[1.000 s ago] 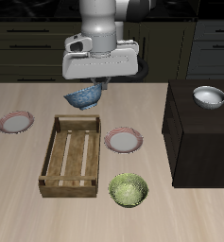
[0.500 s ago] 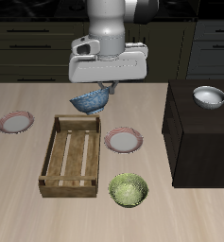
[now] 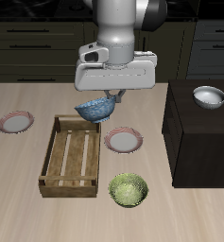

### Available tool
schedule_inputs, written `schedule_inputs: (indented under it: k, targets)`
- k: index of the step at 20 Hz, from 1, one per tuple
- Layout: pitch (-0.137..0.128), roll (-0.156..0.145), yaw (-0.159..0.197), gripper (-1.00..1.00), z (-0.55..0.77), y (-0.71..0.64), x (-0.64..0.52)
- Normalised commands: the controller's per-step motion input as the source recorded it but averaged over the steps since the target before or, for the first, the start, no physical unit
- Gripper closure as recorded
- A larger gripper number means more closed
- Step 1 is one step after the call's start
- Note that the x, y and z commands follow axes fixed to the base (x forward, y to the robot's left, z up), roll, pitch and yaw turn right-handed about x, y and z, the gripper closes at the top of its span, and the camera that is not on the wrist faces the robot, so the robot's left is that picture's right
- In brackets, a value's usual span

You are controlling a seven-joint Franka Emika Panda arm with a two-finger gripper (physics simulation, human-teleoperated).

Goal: Stack the blue bowl on the green bowl

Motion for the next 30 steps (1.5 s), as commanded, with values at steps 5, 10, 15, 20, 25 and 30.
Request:
schedule_inputs:
  k: [5,10,15,20,25,30]
  targets:
    - [0.002,-0.015,0.004,1.0,-0.03,0.18,0.28]
    - [-0.015,-0.011,0.002,1.0,0.04,0.17,0.16]
    - [-0.012,-0.026,-0.012,1.0,0.11,0.13,0.25]
    - [0.003,-0.019,-0.016,1.0,0.05,0.05,0.15]
    - [0.021,0.028,0.022,1.0,-0.18,0.18,0.09]
    - [0.036,0.015,0.014,1.0,-0.27,0.11,0.03]
